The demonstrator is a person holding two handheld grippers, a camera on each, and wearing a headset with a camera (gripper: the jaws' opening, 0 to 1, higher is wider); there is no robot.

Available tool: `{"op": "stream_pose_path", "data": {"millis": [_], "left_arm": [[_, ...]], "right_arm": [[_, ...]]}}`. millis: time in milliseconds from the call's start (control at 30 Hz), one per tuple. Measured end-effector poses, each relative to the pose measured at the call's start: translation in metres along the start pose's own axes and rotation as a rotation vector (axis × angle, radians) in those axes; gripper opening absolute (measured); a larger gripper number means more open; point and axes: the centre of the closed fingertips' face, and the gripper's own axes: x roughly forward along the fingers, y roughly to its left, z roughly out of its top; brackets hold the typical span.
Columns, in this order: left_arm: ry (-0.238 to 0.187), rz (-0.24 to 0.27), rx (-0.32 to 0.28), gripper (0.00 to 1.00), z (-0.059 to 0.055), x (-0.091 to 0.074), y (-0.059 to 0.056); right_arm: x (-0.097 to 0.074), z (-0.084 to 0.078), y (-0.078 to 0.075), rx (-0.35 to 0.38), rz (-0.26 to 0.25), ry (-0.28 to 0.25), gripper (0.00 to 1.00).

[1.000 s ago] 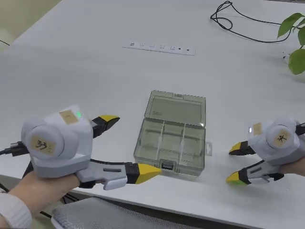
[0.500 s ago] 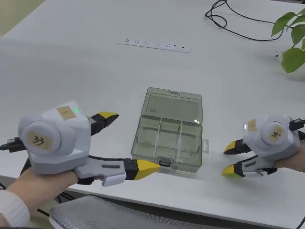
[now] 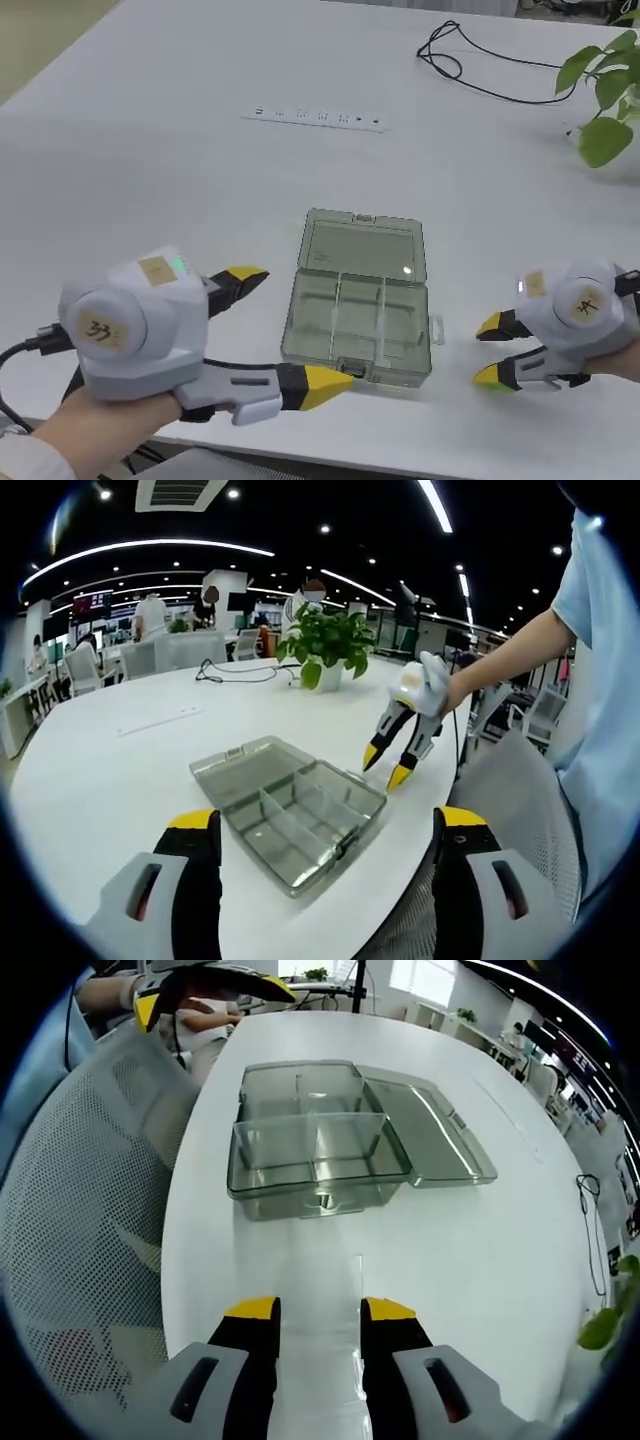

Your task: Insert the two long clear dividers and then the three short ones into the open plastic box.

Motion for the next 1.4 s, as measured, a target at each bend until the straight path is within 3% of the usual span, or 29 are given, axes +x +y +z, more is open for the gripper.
{"op": "stream_pose_path", "data": {"millis": [333,400,567,733,933,1133,1267,1400], "left_arm": [[-0.018,-0.037,-0.004,0.88,0.007,0.005,0.001],[-0.036,-0.046,-0.023,0.88,0.010,0.007,0.001],[-0.035,-0.069,-0.066,0.87,0.011,0.014,-0.001],[-0.064,-0.092,-0.154,0.84,0.018,0.021,0.002],[-0.073,-0.096,-0.242,0.78,0.027,0.024,0.009],[-0.068,-0.131,-0.344,0.64,0.036,0.030,0.010],[-0.069,-0.166,-0.424,0.51,0.042,0.032,0.007],[-0.043,-0.175,-0.485,0.42,0.038,0.035,0.005]], "right_arm": [[-0.017,-0.002,-0.002,0.054,-0.069,-0.024,0.32],[-0.022,-0.003,-0.004,0.055,-0.090,-0.028,0.32],[-0.040,0.007,-0.011,0.069,-0.157,-0.074,0.32],[-0.059,0.039,-0.013,0.042,-0.224,-0.154,0.32],[-0.078,0.094,-0.009,-0.074,-0.287,-0.245,0.32],[-0.087,0.140,0.003,-0.182,-0.305,-0.292,0.32],[-0.081,0.151,0.006,-0.298,-0.322,-0.234,0.32],[-0.070,0.156,0.011,-0.364,-0.328,-0.181,0.32]]}}
